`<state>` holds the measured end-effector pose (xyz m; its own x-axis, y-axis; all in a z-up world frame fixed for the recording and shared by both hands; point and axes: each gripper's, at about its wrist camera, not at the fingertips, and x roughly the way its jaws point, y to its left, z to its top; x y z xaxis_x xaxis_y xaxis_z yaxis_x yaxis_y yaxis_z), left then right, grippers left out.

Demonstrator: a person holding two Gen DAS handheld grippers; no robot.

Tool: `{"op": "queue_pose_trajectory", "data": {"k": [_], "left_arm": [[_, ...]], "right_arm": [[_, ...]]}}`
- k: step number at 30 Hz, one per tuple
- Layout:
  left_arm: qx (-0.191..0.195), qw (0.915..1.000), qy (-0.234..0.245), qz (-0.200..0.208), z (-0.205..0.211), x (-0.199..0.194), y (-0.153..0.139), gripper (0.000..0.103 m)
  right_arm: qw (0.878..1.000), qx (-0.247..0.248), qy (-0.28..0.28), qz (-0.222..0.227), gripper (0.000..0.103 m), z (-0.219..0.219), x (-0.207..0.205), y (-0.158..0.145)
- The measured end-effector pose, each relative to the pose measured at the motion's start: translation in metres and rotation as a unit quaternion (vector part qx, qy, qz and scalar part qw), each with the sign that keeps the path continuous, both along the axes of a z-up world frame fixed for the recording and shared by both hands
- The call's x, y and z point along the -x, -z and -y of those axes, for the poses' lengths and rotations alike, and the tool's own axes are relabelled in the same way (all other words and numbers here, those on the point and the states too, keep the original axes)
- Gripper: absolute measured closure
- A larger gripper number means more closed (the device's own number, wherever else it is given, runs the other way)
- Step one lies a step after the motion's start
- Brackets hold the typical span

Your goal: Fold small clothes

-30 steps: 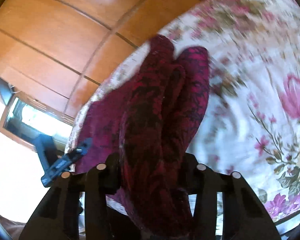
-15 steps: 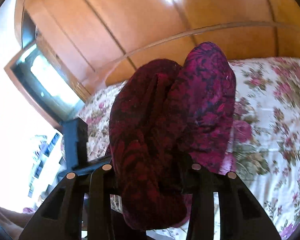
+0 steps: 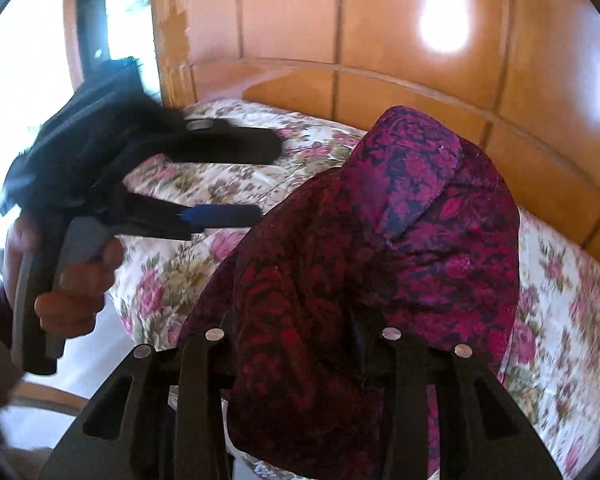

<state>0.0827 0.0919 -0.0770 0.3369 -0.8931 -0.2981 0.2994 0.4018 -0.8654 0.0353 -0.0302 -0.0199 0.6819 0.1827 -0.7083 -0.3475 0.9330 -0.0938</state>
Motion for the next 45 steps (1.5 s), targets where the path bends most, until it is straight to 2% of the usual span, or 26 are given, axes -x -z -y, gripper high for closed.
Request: {"op": "queue_pose_trajectory", "data": {"k": [3,7,12,15,19,21,23,25,26,27,29,31,32,33,35,38,41,43,45], "left_arm": [[0.018,0.9996,0.006,-0.020,0.008,-0.008,0.010,0.018],[0.028,0.9996,0.010,-0.001,0.017,-0.009,0.002,0.012],[-0.026,0.9984,0.030,0.040,0.039,-0.010,-0.019,0.011],[-0.066,0.9961,0.037,0.046,0.047,-0.010,-0.019,0.011],[-0.148,0.9876,0.050,0.019,0.065,-0.019,-0.003,0.023],[-0.150,0.9874,0.046,0.024,0.066,-0.018,-0.002,0.029],[-0.144,0.9881,0.044,0.031,0.063,-0.017,-0.005,0.051],[-0.150,0.9870,0.038,0.044,0.061,-0.015,-0.012,0.058],[-0.157,0.9855,0.037,0.053,0.061,-0.014,-0.017,0.061],[-0.161,0.9844,0.036,0.060,0.062,-0.013,-0.019,0.062],[-0.179,0.9796,0.035,0.085,0.064,-0.007,-0.029,0.067],[-0.188,0.9754,0.032,0.110,0.065,-0.001,-0.042,0.069],[-0.195,0.9722,0.030,0.126,0.064,0.003,-0.050,0.070],[-0.200,0.9699,0.027,0.137,0.066,0.002,-0.055,0.070],[-0.212,0.9635,0.020,0.162,0.060,0.008,-0.071,0.071],[-0.230,0.9568,0.008,0.178,0.045,0.016,-0.081,0.071],[-0.244,0.9567,-0.008,0.159,0.026,0.018,-0.068,0.071],[-0.261,0.9563,-0.023,0.131,0.012,0.016,-0.045,0.071],[-0.261,0.9597,-0.035,0.099,0.003,0.014,-0.019,0.071]], "right_arm": [[0.999,0.032,-0.012,0.008,0.067,-0.009,0.008,0.008],[0.998,0.054,-0.022,0.021,0.066,-0.014,0.012,0.012],[0.996,0.070,-0.029,0.041,0.061,-0.017,0.015,0.018],[0.996,0.064,-0.026,0.048,0.055,-0.013,0.017,0.016],[0.997,0.043,-0.032,0.054,0.041,-0.003,0.025,0.009],[0.998,0.007,-0.045,0.033,0.039,0.009,0.029,0.004],[0.997,-0.049,-0.059,0.013,0.036,0.032,0.038,-0.007],[0.992,-0.108,-0.062,-0.003,0.026,0.057,0.042,-0.016],[0.987,-0.154,-0.054,-0.008,0.026,0.078,0.046,-0.025],[0.983,-0.178,-0.042,-0.006,0.026,0.093,0.050,-0.030],[0.979,-0.205,-0.007,0.002,0.026,0.121,0.051,-0.036],[0.980,-0.198,0.034,0.007,0.027,0.142,0.048,-0.033],[0.980,-0.194,0.044,0.006,0.029,0.137,0.048,-0.034],[0.980,-0.189,0.059,0.002,0.034,0.142,0.042,-0.028],[0.981,-0.183,0.063,-0.005,0.037,0.141,0.033,-0.016],[0.985,-0.166,0.040,-0.009,0.037,0.118,0.023,-0.004],[0.989,-0.144,0.018,-0.007,0.035,0.091,0.015,0.007],[0.992,-0.126,0.016,-0.015,0.034,0.080,0.004,0.020],[0.996,-0.088,0.011,-0.014,0.034,0.066,0.000,0.036]]}}
